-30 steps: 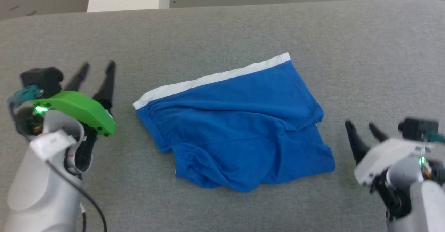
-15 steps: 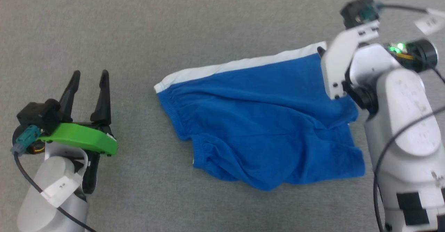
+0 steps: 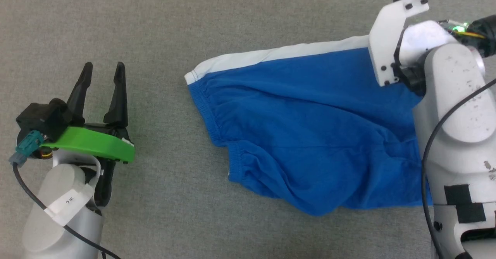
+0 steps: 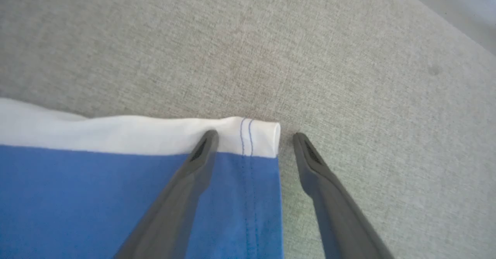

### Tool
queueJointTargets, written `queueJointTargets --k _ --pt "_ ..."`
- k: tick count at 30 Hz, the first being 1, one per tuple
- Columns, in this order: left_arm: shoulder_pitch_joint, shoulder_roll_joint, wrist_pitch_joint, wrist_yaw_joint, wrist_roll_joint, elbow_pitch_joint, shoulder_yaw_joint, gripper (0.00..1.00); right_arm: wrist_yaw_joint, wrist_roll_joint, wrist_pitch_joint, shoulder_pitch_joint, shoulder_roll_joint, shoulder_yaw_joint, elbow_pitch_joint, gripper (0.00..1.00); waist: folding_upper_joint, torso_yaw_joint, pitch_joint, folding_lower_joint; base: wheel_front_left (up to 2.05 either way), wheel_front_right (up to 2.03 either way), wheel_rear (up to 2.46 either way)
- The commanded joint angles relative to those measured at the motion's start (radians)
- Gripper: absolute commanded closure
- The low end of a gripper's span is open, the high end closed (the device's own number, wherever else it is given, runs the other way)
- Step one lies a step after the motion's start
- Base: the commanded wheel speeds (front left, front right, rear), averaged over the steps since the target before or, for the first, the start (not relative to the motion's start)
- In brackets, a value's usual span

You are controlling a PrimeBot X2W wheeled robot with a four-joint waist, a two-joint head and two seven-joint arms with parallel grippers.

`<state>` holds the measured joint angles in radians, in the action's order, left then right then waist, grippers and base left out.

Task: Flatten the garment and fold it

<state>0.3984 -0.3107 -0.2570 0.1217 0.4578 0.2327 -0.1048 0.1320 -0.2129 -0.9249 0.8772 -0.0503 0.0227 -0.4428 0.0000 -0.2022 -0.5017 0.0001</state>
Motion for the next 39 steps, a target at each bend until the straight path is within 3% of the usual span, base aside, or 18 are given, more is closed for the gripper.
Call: queueJointTargets --k 1,2,3,4,10,18,24,31,32,33,34,39 --pt "0.017 0.004 -0.005 0.004 -0.008 0.002 0.002 0.0 -0.001 -0.003 -0.015 -0.01 0.0 0.003 -0.026 0.0 0.0 -0.008 -0.017 -0.0001 0.0 0.0 0.0" --pt "0.017 0.003 -0.005 0.005 -0.007 0.007 0.0 0.0 -0.001 0.002 -0.027 -0.012 0.0 0.004 -0.033 0.03 0.0 -0.007 -0.018 -0.0001 0.0 0.0 0.0" --pt "0.018 0.001 -0.005 0.006 -0.005 0.012 -0.003 0.0 -0.001 0.009 -0.033 -0.011 0.0 0.004 -0.035 0.71 0.0 -0.005 -0.018 -0.0001 0.0 0.0 0.0" --pt "0.019 0.0 -0.005 0.006 -0.002 0.018 -0.006 0.0 -0.001 0.017 -0.041 -0.01 0.0 0.006 -0.038 1.0 0.0 -0.001 -0.017 -0.0001 0.0 0.0 0.0" --pt "0.063 -0.017 0.079 0.008 0.056 0.031 -0.062 0.0 -0.001 0.05 -0.057 -0.005 0.0 0.015 -0.026 1.0 0.0 0.024 0.009 -0.0001 0.0 0.0 0.0" --pt "0.216 -0.065 0.504 0.009 0.123 -0.004 -0.207 0.0 -0.001 0.086 -0.044 -0.024 0.0 0.049 -0.008 1.0 0.0 0.056 0.038 -0.0001 0.0 0.0 0.0" --pt "0.241 -0.127 0.768 0.009 0.185 -0.081 -0.308 0.0 -0.001 0.103 -0.038 -0.035 0.0 0.065 -0.007 1.0 0.0 0.076 0.039 -0.0001 0.0 0.0 0.0" --pt "0.279 -0.136 0.825 0.009 0.185 -0.044 -0.341 0.0 -0.001 0.123 -0.028 -0.033 0.0 0.088 0.009 1.0 0.0 0.085 0.022 -0.0001 0.0 0.0 0.0" --pt "0.289 -0.132 0.822 0.009 0.186 -0.032 -0.345 0.46 -0.001 0.126 -0.026 -0.033 0.0 0.092 0.009 1.0 0.0 0.086 0.021 -0.0001 0.0 0.0 0.0" --pt "0.297 -0.129 0.817 0.009 0.189 -0.027 -0.353 0.61 -0.001 0.128 -0.025 -0.032 0.0 0.094 0.01 1.0 0.0 0.087 0.019 -0.0001 0.0 0.0 0.0" --pt "0.304 -0.126 0.811 0.009 0.197 -0.017 -0.36 1.0 -0.001 0.13 -0.023 -0.032 0.0 0.097 0.009 1.0 0.0 0.089 0.018 -0.0001 0.0 0.0 0.0" --pt "0.327 -0.137 0.791 0.009 0.241 0.01 -0.399 1.0 -0.001 0.147 0.0 -0.027 0.0 0.104 0.006 1.0 0.0 0.098 0.025 -0.0001 0.0 0.0 0.0"
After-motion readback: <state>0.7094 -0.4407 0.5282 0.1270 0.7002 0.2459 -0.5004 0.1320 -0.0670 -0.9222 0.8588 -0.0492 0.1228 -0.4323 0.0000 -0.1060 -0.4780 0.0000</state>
